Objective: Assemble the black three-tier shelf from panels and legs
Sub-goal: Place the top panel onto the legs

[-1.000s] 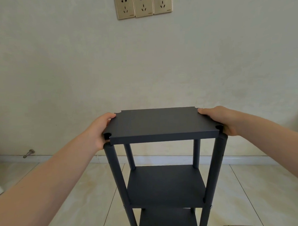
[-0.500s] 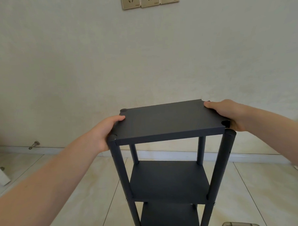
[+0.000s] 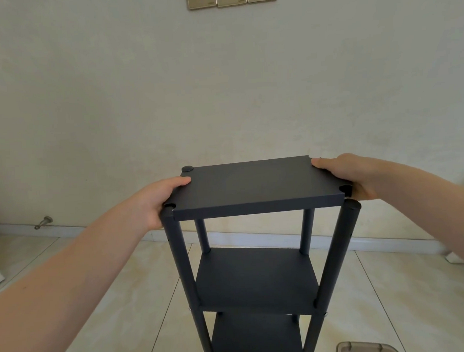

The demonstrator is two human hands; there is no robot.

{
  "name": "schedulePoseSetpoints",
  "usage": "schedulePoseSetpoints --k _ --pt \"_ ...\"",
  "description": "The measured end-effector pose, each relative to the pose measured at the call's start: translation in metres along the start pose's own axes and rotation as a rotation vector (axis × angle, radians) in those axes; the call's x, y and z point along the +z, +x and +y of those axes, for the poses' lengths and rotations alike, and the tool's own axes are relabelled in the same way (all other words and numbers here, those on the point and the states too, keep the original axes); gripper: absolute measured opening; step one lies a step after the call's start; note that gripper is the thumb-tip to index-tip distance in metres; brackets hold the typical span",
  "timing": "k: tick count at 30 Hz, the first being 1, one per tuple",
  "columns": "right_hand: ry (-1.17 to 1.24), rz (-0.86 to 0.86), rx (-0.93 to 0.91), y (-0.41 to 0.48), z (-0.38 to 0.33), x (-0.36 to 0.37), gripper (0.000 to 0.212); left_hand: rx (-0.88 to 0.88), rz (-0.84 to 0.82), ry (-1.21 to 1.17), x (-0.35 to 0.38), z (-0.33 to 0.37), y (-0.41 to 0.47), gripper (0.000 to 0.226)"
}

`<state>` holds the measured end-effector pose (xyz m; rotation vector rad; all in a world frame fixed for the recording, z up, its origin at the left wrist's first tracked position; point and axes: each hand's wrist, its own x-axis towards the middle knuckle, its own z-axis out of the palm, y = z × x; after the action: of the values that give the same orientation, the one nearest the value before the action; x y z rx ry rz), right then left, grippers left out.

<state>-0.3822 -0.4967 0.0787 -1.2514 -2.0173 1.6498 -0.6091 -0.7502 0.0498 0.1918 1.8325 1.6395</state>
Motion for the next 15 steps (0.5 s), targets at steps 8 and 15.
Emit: schedulePoseSetpoints --k 8,15 --pt "0.009 0.002 0.009 0.008 0.018 0.003 0.038 0.028 -0.035 -0.017 -0.004 -0.004 0.009 0.019" --pt "-0.023 0.033 -0.009 0.013 0.028 0.005 0.044 0.02 -0.075 -0.049 -0.007 -0.018 0.013 0.024"
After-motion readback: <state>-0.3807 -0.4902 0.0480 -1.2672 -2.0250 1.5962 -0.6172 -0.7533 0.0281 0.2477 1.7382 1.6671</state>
